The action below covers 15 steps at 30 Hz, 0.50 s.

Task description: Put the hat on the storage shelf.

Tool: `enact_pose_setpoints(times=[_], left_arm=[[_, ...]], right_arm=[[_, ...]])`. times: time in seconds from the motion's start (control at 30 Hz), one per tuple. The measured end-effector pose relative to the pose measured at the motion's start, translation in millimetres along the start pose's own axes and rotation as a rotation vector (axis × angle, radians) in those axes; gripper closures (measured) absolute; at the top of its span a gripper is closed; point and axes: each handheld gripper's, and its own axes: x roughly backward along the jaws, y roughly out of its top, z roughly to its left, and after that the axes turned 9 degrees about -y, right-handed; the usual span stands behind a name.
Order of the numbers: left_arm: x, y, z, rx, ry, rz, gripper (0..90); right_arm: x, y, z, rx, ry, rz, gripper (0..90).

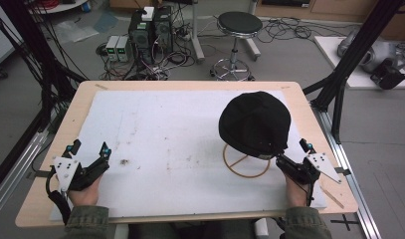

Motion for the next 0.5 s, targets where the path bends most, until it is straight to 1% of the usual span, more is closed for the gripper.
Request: enact_pose_setpoints(times=[0.07,0.2,0.37,0.5], left_arm=[[0.0,-0.3,0.6,0.007,0.002,0.007,19.0],[0.8,-1.1,0.5,0.011,-0.001,0.019,19.1],[2.5,-1.1,0.4,0.017,-0.007,0.019,19.3],[3.8,-0.9,1.4,0.021,-0.004,0.018,19.3]], right_arm=[[-0.6,-0.4,0.1,-0.002,0.003,0.01,12.7],[-0.4,-0.1,0.9,0.002,0.011,0.01,12.7],[-0.6,-0.1,1.4,0.004,0.017,0.014,12.6],[-1.2,-0.3,2.3,-0.002,0.025,0.018,12.7]])
